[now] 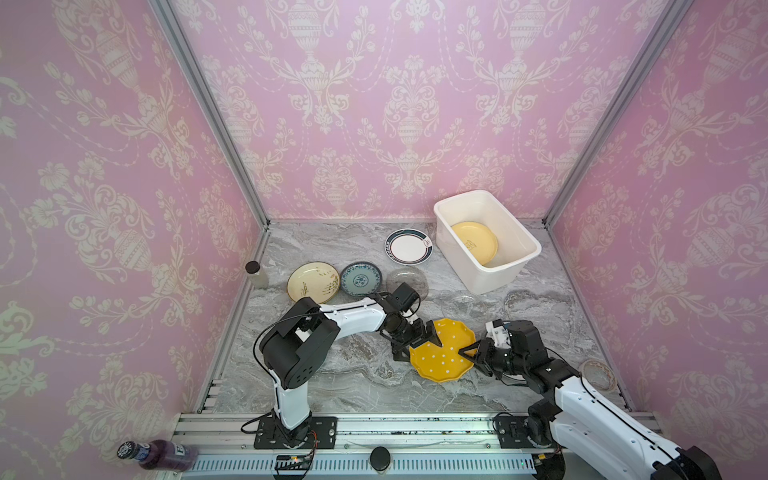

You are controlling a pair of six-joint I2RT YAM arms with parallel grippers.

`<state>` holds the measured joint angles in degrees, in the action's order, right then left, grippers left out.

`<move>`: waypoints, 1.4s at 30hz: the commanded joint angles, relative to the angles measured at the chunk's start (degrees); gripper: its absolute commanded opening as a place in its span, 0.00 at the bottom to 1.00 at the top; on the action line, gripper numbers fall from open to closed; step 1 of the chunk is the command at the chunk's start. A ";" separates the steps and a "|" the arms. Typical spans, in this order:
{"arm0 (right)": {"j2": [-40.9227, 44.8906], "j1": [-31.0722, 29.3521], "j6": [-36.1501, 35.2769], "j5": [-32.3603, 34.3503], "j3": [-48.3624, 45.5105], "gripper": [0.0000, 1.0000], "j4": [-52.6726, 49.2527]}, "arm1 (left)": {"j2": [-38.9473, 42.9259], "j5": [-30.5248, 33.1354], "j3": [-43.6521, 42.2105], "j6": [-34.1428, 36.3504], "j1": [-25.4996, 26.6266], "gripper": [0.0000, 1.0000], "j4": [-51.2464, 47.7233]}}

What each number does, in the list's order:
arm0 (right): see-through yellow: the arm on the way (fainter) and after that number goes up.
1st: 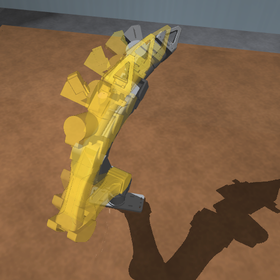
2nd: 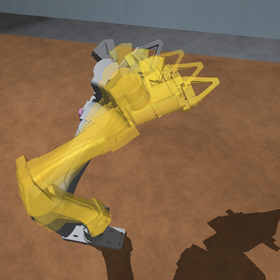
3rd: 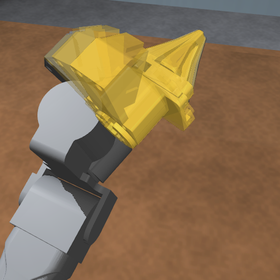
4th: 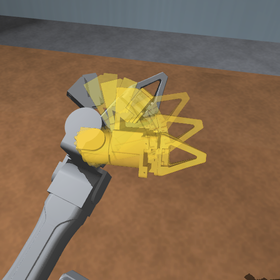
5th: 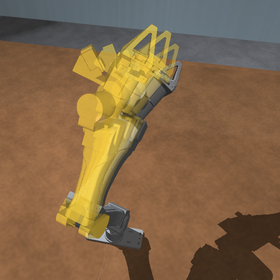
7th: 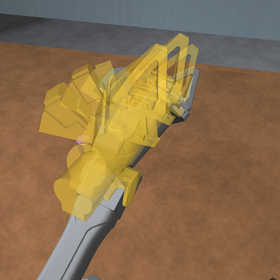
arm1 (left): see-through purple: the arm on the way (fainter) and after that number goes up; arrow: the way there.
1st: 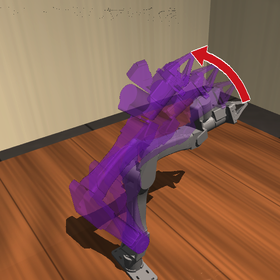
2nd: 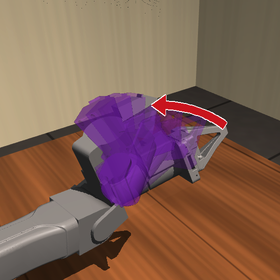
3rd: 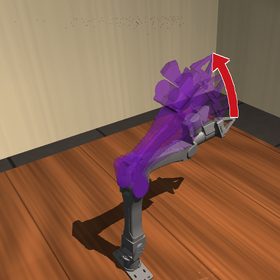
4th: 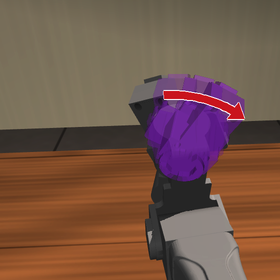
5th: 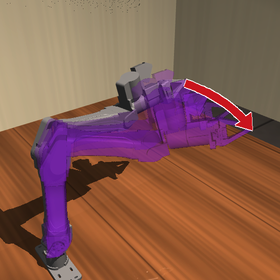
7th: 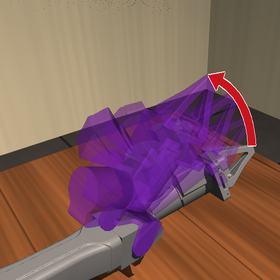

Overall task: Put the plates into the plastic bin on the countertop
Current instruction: 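Lift the polka-dot plate with the right gripper while the left gripper releases, then carry the polka-dot plate with the right gripper over the white bin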

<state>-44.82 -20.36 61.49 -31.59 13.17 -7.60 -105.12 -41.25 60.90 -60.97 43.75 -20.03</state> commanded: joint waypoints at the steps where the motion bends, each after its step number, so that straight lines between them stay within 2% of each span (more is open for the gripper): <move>1: 0.41 -0.47 -1.35 -1.56 2.65 0.27 1.43 | -0.37 -2.08 -0.27 -0.45 0.81 0.99 2.36; 5: 1.58 -0.47 -2.32 -0.62 3.11 0.20 -1.05 | 0.46 -1.47 -0.49 -0.30 0.81 0.99 2.34; 12: 3.77 -0.45 -3.41 0.88 4.56 0.16 -5.36 | 4.02 0.64 -1.36 0.38 0.50 0.99 2.30; 20: 5.70 -0.41 -9.99 2.42 14.35 0.15 -20.62 | 17.11 8.69 -5.84 0.53 -2.54 0.99 2.58; 23: 5.23 -0.42 -12.53 3.00 19.88 0.14 -26.18 | 24.37 14.66 -8.83 0.15 -3.82 0.99 5.17; 28: 0.44 -0.46 -18.39 2.90 33.48 0.12 -35.38 | 38.37 28.70 -16.76 -0.34 -4.27 0.99 11.88; 30: -2.26 -0.44 -21.61 3.88 41.09 0.12 -38.63 | 43.89 34.87 -22.02 -2.67 -4.28 0.99 15.30; 33: -8.37 -0.29 -26.07 6.08 53.15 0.12 -42.89 | 51.38 40.78 -29.43 -5.59 -4.17 0.99 22.27; 37: -18.83 -0.12 -29.88 8.04 70.06 0.10 -48.56 | 58.20 45.02 -31.78 -2.34 -4.20 0.99 23.65; 42: -28.38 1.74 -27.59 8.67 82.65 0.11 -47.61 | 60.96 46.37 -27.50 5.29 -4.21 0.99 20.21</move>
<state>-70.61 -19.73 34.52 -22.46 90.52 -57.30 -44.97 1.23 30.15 -61.39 39.86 -0.30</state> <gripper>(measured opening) 0.227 0.993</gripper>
